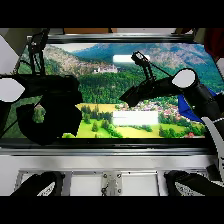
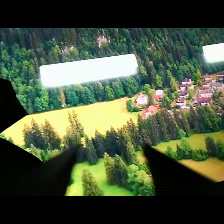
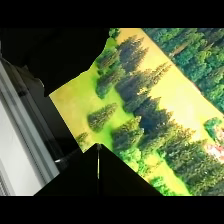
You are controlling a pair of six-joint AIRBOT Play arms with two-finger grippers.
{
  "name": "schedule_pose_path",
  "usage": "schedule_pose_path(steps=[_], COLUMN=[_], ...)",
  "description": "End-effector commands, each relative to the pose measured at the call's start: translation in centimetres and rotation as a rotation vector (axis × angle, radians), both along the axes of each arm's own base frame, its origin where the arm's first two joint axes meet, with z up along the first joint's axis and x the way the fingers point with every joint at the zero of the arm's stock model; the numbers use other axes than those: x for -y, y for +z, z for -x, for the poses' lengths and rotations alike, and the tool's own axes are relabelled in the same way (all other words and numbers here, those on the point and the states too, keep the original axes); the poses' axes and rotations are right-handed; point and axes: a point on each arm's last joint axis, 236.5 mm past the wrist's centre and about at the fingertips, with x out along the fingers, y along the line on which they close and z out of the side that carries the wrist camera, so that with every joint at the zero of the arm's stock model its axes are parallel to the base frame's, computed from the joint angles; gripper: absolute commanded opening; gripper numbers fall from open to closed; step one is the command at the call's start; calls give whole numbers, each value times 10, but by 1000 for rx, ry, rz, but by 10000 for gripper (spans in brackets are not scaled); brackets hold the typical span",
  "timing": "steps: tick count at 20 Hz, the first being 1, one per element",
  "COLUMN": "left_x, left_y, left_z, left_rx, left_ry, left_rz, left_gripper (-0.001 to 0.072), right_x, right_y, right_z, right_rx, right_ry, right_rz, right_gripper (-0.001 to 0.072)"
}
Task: Fold the clothes and pants, and hang the long-sleeved shirts on hangers.
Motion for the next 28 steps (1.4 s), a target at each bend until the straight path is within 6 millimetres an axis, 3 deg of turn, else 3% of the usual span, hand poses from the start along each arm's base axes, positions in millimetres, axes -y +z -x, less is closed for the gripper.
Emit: schedule_pose_path(steps=[1, 3, 7, 11, 13, 14, 15, 16, 17, 19, 21, 24, 26, 28], left_x=[-55, -104, -159, -166, -151, -142, -136, -129, -119, -94, -55, 11, 48, 75], left_y=[-11, -42, -127, -218, -238, -238, -230, -214, -187, -109, -13, 122, 193, 240], left_z=[-18, -19, -16, -7, -3, -5, -13, -23, -37, -64, -75, -50, -18, 18], left_rx=[18, -111, -404, -536, -560, -544, -507, -455, -378, -185, 38, 354, 524, 624], left_ry=[109, 231, 343, 341, 314, 302, 292, 279, 265, 228, 164, 33, -59, -145], left_rz=[-166, -244, -283, -300, -277, -262, -260, -253, -240, -201, -139, -13, 85, 163], left_gripper=[707, 707, 707, 707, 685, 510, 290, 89, 16, 16, 16, 16, 16, 16], right_x=[0, 0, 0, 0, 0, 0, 0, 0, 0, -2, -11, -11, 16, 63], right_y=[0, 0, 0, 0, 0, 0, 0, 0, 0, 1, 13, 29, 47, 75], right_z=[0, 0, 0, 0, 0, 0, 0, 0, 0, 1, 3, 2, -12, -36], right_rx=[-1, -2, -2, -2, -1, -1, -2, -1, -1, -5, -23, -1, 41, 94], right_ry=[1, 1, 1, 1, 1, 1, 1, 1, 1, 1, 2, 9, -50, -204], right_rz=[0, 0, 0, 0, 0, 0, 0, 0, 0, -8, -77, -132, -130, -150], right_gripper=[17, 17, 17, 17, 18, 18, 17, 17, 17, 17, 17, 18, 15, 14])
